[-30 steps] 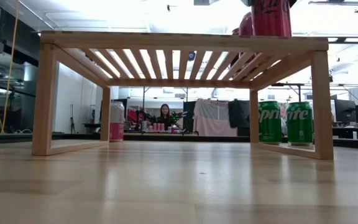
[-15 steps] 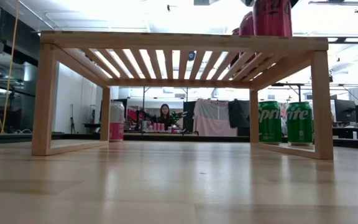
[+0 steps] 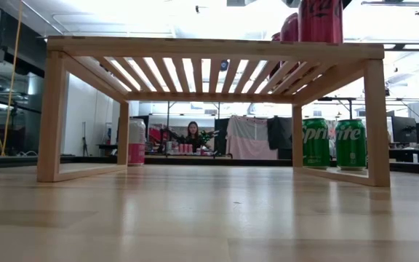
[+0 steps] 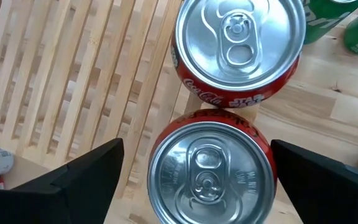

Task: Place canned beverage on shelf
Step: Adjust the red soda cans on the shelf

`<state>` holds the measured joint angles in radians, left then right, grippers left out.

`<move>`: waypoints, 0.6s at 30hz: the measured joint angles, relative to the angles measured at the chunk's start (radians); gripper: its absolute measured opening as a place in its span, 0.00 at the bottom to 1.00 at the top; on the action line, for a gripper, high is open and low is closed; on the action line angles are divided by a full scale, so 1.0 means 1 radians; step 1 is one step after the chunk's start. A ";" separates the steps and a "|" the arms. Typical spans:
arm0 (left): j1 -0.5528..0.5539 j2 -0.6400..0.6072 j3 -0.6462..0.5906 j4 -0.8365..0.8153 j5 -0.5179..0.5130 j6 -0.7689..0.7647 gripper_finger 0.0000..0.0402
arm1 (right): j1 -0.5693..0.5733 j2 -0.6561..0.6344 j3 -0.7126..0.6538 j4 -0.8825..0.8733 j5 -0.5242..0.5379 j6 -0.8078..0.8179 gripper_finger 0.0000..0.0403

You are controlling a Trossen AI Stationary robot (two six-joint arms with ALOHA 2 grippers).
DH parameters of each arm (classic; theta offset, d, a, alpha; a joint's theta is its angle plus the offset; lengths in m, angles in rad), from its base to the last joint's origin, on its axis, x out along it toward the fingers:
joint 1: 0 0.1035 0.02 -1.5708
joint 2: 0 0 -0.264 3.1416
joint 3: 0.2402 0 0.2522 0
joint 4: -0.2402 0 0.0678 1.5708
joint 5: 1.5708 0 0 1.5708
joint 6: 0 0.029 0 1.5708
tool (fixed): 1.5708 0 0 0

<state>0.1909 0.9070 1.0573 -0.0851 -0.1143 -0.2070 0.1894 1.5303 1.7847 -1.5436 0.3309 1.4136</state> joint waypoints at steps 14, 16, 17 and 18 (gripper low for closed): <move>0.000 0.000 0.000 0.000 0.000 0.000 0.98 | 0.000 -0.035 0.002 0.008 -0.001 0.001 0.97; 0.000 0.000 0.000 0.000 0.000 0.000 0.98 | 0.000 -0.036 0.002 0.008 -0.001 0.001 0.97; 0.000 0.000 0.000 0.000 -0.001 0.000 0.98 | 0.000 -0.038 0.002 0.008 -0.001 0.001 0.97; 0.000 0.000 0.000 0.000 0.000 0.000 0.98 | 0.000 -0.040 0.002 0.008 -0.001 0.001 0.97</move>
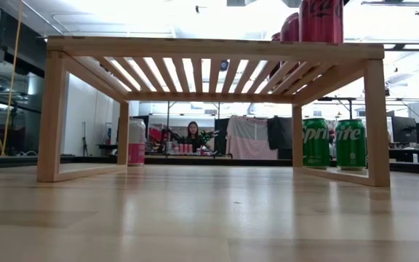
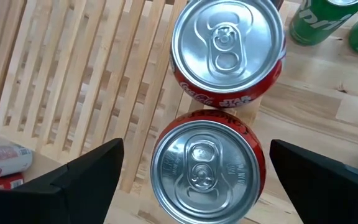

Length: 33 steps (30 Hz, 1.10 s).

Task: Place canned beverage on shelf
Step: Adjust the red soda cans on the shelf

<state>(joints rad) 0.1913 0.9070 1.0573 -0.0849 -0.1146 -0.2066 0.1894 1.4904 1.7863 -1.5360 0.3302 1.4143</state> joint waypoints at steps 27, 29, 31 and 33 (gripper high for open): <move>-0.003 0.001 0.000 0.038 -0.056 -0.040 0.98 | -0.049 -0.047 0.229 0.054 0.392 -0.394 0.97; -0.003 0.001 0.000 0.039 -0.056 -0.053 0.98 | -0.092 -0.043 0.229 0.072 0.376 -0.462 0.97; -0.003 0.003 0.000 0.038 -0.056 -0.059 0.98 | -0.163 -0.035 0.229 0.096 0.315 -0.507 0.96; -0.003 0.006 0.000 0.037 -0.056 -0.075 0.98 | -0.258 -0.023 0.229 0.119 0.240 -0.560 0.94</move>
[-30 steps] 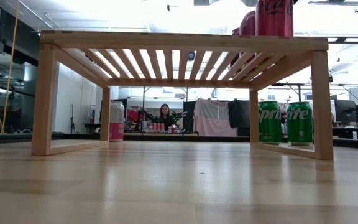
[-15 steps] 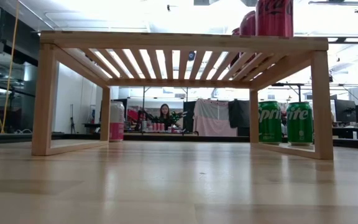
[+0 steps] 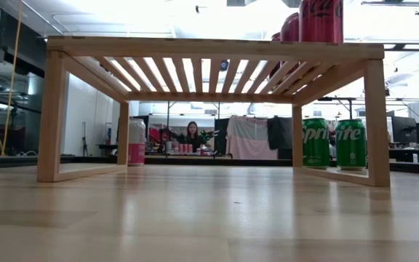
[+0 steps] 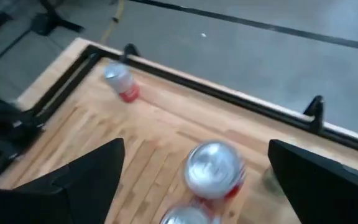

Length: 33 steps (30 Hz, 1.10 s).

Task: Place canned beverage on shelf
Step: Adjust the red soda cans on the shelf

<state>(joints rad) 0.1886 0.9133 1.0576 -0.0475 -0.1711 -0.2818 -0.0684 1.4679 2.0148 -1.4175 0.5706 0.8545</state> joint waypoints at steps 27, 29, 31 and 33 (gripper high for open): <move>0.000 0.051 0.000 -0.001 0.000 -0.031 0.98 | -0.448 0.202 -0.001 -0.067 -0.643 -0.472 0.01; 0.000 0.051 0.000 0.000 0.000 -0.031 0.98 | -0.446 0.202 -0.001 -0.070 -0.637 -0.470 0.00; 0.000 0.051 0.000 -0.001 0.000 -0.032 0.98 | -0.446 0.202 -0.001 -0.067 -0.616 -0.457 0.00; 0.000 0.051 0.000 -0.003 0.000 -0.031 0.98 | -0.446 0.202 -0.001 -0.065 -0.597 -0.445 0.00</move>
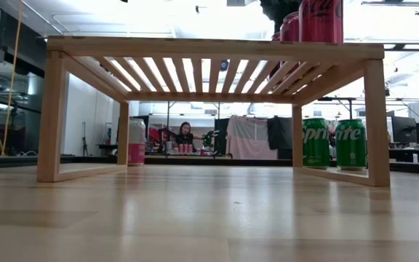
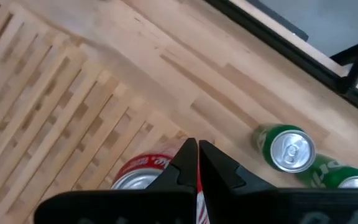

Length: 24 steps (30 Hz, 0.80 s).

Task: Place canned beverage on shelf
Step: Adjust the red soda cans on the shelf

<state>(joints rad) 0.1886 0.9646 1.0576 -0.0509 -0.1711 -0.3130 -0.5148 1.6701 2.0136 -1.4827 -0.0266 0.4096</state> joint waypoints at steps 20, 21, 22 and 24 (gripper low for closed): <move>0.000 0.000 0.000 -0.013 0.000 0.000 0.98 | 0.006 0.038 0.000 -0.010 -0.034 0.019 0.00; 0.000 0.000 0.000 -0.013 0.000 0.000 0.98 | 0.010 0.038 0.000 -0.010 -0.033 0.019 0.00; 0.000 0.000 0.000 -0.013 0.000 0.000 0.98 | 0.014 0.038 0.000 -0.009 -0.033 0.019 0.00; 0.000 0.000 0.000 -0.013 0.000 0.000 0.98 | 0.023 0.038 0.000 -0.010 -0.030 0.018 0.00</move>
<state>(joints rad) 0.1886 0.9646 1.0576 -0.0639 -0.1707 -0.3126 -0.4917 1.7077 2.0136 -1.4927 -0.0569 0.4276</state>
